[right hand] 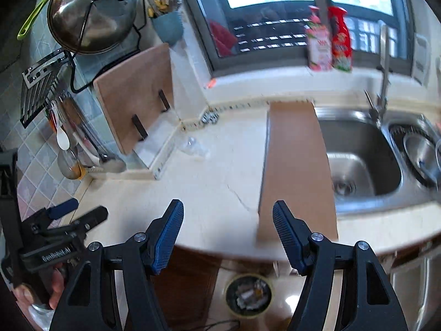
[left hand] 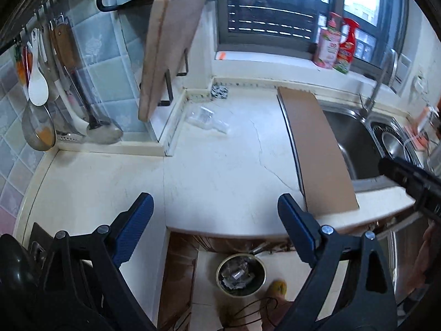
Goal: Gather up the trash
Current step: 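Move both open tools toward the clear bottle and patterned wrapper in the corner, then grasp the clear plastic bottle with the left tool while the right tool grasps the patterned wrapper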
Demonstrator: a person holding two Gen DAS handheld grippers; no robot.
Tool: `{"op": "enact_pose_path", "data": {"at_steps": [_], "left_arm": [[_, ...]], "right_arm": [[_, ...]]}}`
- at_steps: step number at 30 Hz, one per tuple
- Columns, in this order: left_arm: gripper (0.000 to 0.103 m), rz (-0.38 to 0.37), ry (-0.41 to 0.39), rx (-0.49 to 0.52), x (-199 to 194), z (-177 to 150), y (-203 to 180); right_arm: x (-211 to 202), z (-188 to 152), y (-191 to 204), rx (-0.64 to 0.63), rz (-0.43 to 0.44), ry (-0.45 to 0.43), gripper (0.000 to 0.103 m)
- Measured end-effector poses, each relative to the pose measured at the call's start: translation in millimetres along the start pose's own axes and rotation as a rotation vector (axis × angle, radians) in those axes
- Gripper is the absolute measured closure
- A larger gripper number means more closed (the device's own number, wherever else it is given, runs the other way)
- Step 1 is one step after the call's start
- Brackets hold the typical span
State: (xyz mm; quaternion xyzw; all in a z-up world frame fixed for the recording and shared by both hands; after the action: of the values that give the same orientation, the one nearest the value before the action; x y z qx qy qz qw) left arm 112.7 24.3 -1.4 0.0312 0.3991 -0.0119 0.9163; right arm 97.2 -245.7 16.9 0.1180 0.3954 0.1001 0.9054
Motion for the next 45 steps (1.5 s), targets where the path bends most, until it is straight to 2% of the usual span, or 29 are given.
{"op": "enact_pose_path", "data": {"at_steps": [6, 15, 22, 31, 37, 45], "left_arm": [[0.015, 0.052, 0.002, -0.067, 39, 21, 5], [0.017, 0.153, 0.039, -0.236, 106, 76, -4], [0.017, 0.238, 0.082, -0.351, 176, 110, -19], [0.017, 0.347, 0.143, -0.451, 290, 132, -12], [0.017, 0.437, 0.166, -0.519, 358, 134, 12], [0.018, 0.492, 0.178, -0.579, 405, 130, 32]], "right_arm": [[52, 81, 19, -0.078, 0.048, 0.004, 0.035], [178, 196, 23, -0.235, 0.173, 0.089, 0.035], [285, 253, -2, -0.302, 0.246, 0.187, 0.035], [426, 285, -22, -0.313, 0.3, 0.274, 0.035], [499, 285, -11, -0.336, 0.345, 0.316, 0.035], [587, 261, 21, -0.421, 0.387, 0.392, 0.038]]}}
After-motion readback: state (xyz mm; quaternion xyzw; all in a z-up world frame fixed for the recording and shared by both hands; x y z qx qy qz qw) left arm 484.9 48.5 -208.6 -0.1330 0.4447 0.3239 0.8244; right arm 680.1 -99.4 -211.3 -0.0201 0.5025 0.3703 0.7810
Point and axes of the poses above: each gripper's, at about its wrist camera, not at the fingertips, and x roughly the way its jaws point, y to its left, z to its top, the point moved 10 cm from there along x, roughly the way its jaws point, and after that the axes turned 1 degree about -y, right-handed, at the moved point
